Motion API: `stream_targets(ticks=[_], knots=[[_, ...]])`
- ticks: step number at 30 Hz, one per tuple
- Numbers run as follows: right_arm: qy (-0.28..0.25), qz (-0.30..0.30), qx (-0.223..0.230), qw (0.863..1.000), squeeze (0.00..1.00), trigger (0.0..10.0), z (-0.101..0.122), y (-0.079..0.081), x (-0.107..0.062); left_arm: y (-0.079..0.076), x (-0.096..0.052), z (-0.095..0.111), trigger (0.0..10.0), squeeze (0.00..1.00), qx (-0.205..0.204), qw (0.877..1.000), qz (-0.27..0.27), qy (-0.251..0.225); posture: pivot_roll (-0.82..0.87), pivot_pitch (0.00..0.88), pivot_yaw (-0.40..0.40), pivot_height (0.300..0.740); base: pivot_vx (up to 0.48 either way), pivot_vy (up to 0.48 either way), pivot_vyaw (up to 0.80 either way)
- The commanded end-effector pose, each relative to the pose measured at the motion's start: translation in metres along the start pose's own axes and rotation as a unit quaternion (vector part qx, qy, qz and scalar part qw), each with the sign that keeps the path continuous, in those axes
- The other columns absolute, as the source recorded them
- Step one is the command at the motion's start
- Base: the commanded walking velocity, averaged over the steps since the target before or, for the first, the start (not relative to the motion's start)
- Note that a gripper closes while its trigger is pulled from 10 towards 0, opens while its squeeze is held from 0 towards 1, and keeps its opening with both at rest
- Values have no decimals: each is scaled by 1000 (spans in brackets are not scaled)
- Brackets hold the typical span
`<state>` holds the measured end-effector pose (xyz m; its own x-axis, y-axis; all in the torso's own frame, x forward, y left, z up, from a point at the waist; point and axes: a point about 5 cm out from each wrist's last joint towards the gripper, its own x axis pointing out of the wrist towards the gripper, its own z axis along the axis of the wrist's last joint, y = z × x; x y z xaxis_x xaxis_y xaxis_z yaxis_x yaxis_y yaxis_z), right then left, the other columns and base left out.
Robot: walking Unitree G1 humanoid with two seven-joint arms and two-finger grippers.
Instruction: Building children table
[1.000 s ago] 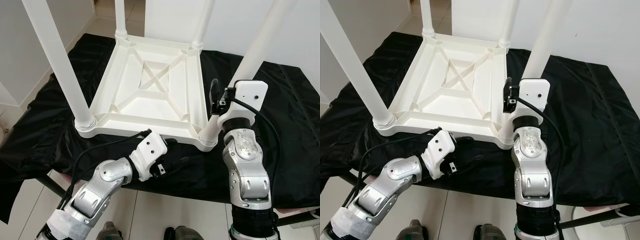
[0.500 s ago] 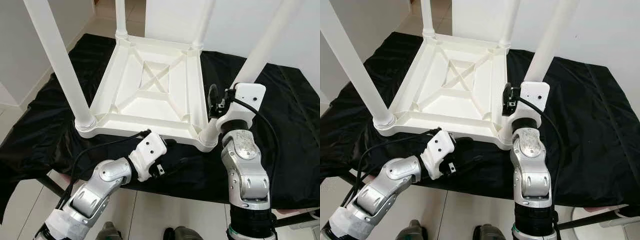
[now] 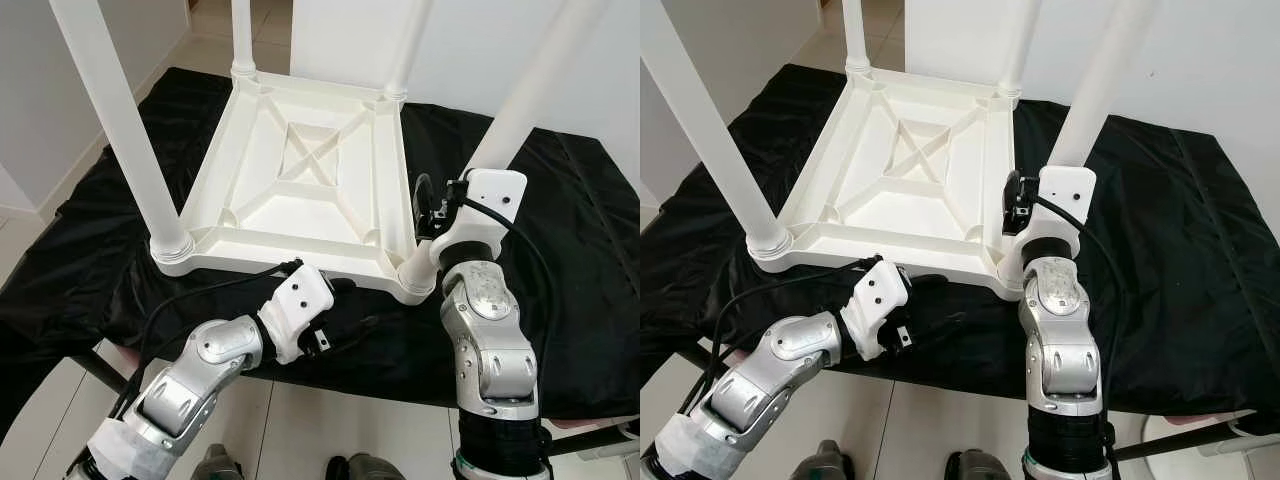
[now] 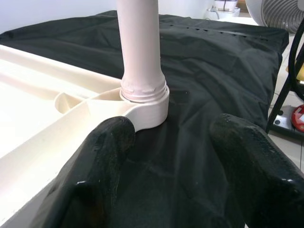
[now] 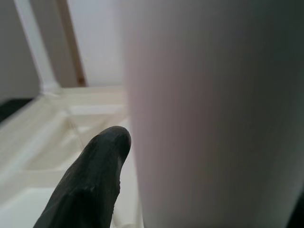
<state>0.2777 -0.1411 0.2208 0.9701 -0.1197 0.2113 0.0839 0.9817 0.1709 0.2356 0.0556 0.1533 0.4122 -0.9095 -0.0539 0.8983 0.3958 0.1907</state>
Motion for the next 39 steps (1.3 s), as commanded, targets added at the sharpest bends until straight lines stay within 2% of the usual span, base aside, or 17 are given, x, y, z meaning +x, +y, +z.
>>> stream_targets(ticks=[1, 6, 9, 14, 17, 19, 23, 25, 27, 30, 31, 32, 33, 34, 36, 38, 39], knots=[[14, -15, 56, 998, 0, 10000, -3, -3, -2, -9, 3, 5, 10000, 0, 6, 998, -63, -2, 103, 47, -102, 740, 0, 0, 0], [20, -30, 120, 992, 0, 10000, -3, -10, -2, -8, 6, 11, 10000, 0, 5, 999, -53, -10, 98, 52, -97, 740, 0, 0, 0], [7, -38, 213, 976, 0, 10000, -1, -18, -2, -3, 13, 23, 10000, 0, 1, 999, -30, -33, 90, 60, -88, 740, 0, 0, 0], [6, -51, 271, 961, 0, 10000, -4, -25, -4, 0, 18, 36, 10000, 0, 9, 998, -17, -53, 86, 66, -81, 740, 0, 0, 0], [8, -64, 359, 931, 0, 10000, -13, -34, -11, 1, 26, 48, 10000, 0, 12, 997, -4, -74, 86, 75, -70, 740, 0, 0, 0], [8, -64, 359, 931, 0, 10000, -13, -34, -11, 1, 26, 48, 10000, 0, 12, 997, -4, -74, 86, 75, -70, 740, 0, 0, 0], [7, -97, 470, 877, 0, 10000, -31, -52, -21, 0, 33, 58, 10000, 0, 10, 996, 2, -90, 90, 86, -66, 740, 0, 0, 0], [7, -97, 470, 877, 0, 10000, -31, -52, -21, 0, 33, 58, 10000, 0, 10, 996, 2, -90, 90, 86, -66, 740, 0, 0, 0], [9, -110, 517, 849, 0, 10000, -46, -65, -26, 0, 37, 62, 10000, 0, 9, 995, 6, -96, 94, 91, -62, 740, 0, 0, 0], [15, -110, 520, 847, 0, 10000, -50, -68, -27, 1, 38, 63, 10000, 0, 8, 995, 7, -98, 96, 93, -59, 740, 0, 0, 0], [14, -106, 547, 830, 0, 10000, -57, -71, -30, 0, 39, 66, 10000, 0, 7, 995, 6, -101, 99, 93, -60, 740, 0, 0, 0], [14, -106, 547, 830, 0, 10000, -57, -71, -30, 0, 39, 66, 10000, 0, 7, 995, 6, -101, 99, 93, -60, 740, 0, 0, 0], [6, -103, 587, 803, 0, 10000, -64, -77, -33, -1, 40, 68, 10000, 0, 7, 995, 5, -104, 101, 94, -57, 740, 0, 0, 0], [6, -103, 587, 803, 0, 10000, -64, -77, -33, -1, 40, 68, 10000, 0, 7, 995, 5, -104, 101, 94, -57, 740, 0, 0, 0], [6, -121, 658, 743, 0, 10000, -90, -90, -43, -2, 42, 72, 10000, 0, 4, 994, 5, -111, 107, 94, -55, 740, 0, 0, 0], [6, -121, 658, 743, 0, 10000, -90, -90, -43, -2, 42, 72, 10000, 0, 4, 994, 5, -111, 107, 94, -55, 740, 0, 0, 0], [16, -137, 679, 722, 0, 10000, -107, -97, -50, -4, 43, 73, 10000, 0, 3, 994, 3, -112, 113, 94, -56, 740, 0, 0, 0]])
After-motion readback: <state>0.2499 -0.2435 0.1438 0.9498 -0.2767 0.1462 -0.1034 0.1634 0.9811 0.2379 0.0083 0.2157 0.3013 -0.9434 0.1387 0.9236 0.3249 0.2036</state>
